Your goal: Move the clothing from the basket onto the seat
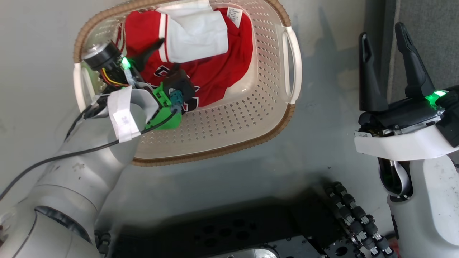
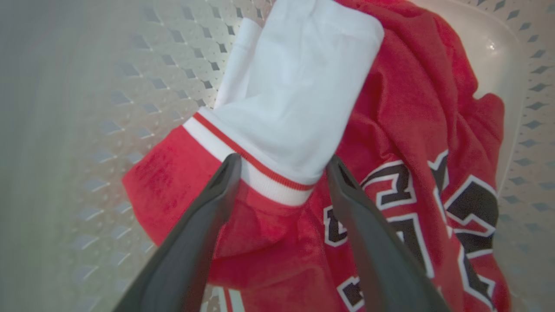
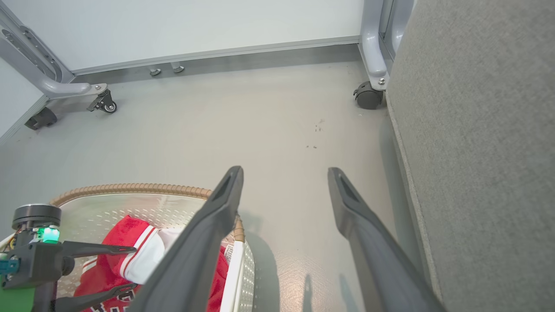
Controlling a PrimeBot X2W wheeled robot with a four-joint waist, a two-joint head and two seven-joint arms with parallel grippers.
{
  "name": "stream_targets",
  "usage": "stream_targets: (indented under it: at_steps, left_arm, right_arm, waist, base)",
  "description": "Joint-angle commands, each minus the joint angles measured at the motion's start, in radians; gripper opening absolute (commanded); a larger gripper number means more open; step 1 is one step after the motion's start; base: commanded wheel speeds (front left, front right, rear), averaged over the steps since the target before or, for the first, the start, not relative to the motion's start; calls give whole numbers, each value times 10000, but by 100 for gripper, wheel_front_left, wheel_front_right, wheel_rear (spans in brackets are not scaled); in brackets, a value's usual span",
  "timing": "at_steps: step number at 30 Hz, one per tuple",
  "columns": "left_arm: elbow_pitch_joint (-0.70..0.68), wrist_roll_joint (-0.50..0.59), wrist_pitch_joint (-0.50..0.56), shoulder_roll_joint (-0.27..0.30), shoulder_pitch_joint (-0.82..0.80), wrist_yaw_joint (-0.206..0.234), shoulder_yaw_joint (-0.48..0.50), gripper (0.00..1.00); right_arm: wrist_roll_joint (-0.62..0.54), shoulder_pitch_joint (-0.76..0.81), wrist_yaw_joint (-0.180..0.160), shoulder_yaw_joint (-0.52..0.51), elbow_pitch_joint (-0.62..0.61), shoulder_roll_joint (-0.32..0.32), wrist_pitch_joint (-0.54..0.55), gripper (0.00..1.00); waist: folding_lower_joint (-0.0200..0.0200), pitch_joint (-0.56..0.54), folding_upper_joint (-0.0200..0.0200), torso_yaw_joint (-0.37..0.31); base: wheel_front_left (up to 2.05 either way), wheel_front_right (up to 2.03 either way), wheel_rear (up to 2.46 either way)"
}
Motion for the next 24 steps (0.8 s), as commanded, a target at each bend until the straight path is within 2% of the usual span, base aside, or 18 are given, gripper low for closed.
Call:
stream_targets:
  at_steps: [1,7,13,14,15,16,17,18,24]
  left_arm:
    - [114,55,-2,132,-215,173,-18,100]
    - [516,7,0,192,-493,633,-86,100]
    - [781,-148,8,187,-664,886,-81,100]
    - [867,-182,27,181,-684,929,-68,97]
    - [935,-210,23,153,-721,1001,-58,56]
    - [980,-229,22,131,-741,1024,-66,27]
    - [1023,-251,20,107,-759,1070,-88,4]
    - [1045,-263,19,87,-768,1080,-99,0]
    - [1178,-372,11,-41,-779,1030,-205,0]
  right_arm:
    - [73,-73,-18,-7,-35,28,-20,100]
    - [76,-88,-18,-8,4,99,-20,100]
    - [149,-133,-18,42,-21,156,-20,100]
    - [164,-136,-18,46,-30,162,-20,100]
    - [179,-143,-18,52,-44,170,-21,100]
    - [185,-148,-18,57,-50,169,-20,100]
    - [198,-155,-18,59,-54,166,-20,100]
    - [211,-156,-18,54,-59,161,-20,100]
    - [251,-188,-18,57,-44,122,-21,100]
  waist:
    - [-1,212,0,-164]
    - [-1,348,0,-184]
    - [-1,442,0,-179]
    - [-1,451,0,-180]
    - [-1,462,0,-182]
    - [-1,470,0,-185]
    - [-1,477,0,-186]
    - [-1,482,0,-184]
    - [-1,469,0,-155]
  base:
    - [0,0,0]
    - [0,0,0]
    - [0,0,0]
    - [0,0,0]
    - [0,0,0]
    - [0,0,0]
    - [0,0,0]
    - [0,0,0]
    - [0,0,0]
